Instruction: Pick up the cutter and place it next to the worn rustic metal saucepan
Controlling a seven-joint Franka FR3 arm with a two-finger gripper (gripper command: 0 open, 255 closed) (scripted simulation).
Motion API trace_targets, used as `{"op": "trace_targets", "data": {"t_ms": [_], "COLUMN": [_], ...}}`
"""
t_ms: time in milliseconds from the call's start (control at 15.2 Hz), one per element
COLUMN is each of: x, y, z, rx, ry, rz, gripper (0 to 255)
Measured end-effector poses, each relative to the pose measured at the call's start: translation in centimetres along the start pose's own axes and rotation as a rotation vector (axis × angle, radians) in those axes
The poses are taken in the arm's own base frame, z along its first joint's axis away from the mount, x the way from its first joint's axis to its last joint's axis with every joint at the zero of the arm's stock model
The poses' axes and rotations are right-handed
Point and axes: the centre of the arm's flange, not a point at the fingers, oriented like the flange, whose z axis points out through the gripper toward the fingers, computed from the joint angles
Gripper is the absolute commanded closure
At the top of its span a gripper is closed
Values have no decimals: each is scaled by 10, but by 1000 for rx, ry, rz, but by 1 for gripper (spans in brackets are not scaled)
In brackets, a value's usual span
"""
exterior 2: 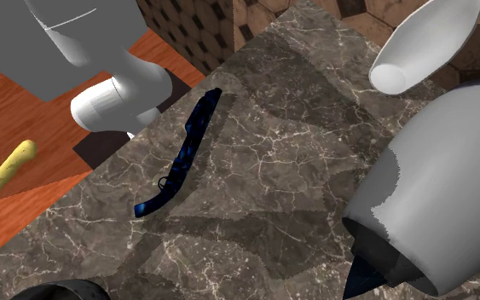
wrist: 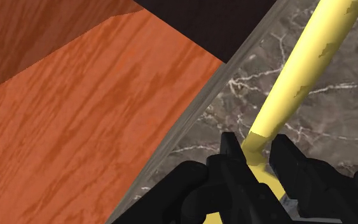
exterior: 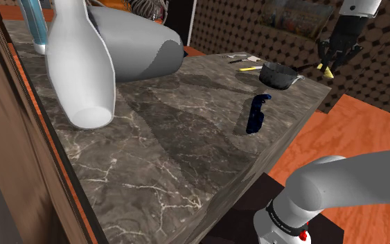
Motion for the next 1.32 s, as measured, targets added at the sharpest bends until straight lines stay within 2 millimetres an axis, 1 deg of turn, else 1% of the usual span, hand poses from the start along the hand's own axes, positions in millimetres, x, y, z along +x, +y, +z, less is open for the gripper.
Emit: {"op": "trace_targets", "data": {"t_ms": [1320], "x": [8], "y": [-10], "z": [103], "rx": [0], "ry": [0], "rz": [0], "gripper": [255]}}
